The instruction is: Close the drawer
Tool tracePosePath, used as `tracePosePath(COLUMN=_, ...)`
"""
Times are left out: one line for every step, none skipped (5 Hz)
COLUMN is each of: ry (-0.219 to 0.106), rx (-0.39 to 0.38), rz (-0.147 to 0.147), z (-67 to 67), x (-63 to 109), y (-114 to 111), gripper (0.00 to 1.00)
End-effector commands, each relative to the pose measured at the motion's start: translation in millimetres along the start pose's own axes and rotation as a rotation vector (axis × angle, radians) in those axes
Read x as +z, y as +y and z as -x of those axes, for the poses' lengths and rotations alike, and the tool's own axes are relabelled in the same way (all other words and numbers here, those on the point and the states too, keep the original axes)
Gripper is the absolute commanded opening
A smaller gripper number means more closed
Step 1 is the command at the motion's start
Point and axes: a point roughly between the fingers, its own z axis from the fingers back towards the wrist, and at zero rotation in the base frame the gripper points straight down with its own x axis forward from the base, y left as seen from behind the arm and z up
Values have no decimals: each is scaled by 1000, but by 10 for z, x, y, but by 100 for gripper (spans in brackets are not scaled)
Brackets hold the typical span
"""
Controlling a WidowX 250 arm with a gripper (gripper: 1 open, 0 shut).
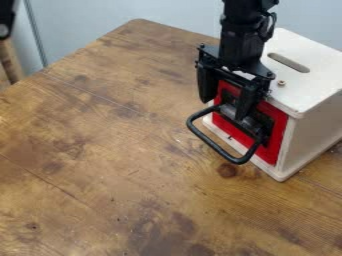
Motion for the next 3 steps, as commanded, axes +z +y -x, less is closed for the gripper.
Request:
tracePosePath(ry=-185, rx=34, rz=10, z=-303, x=307, y=-222, gripper=100)
tracePosePath(ry=-189, rx=22, rz=12, z=-298, x=289, y=-251, gripper=100)
tracePosePath(ry=-195, rx=21, rz=11, z=-277, x=242, y=-203, gripper=100)
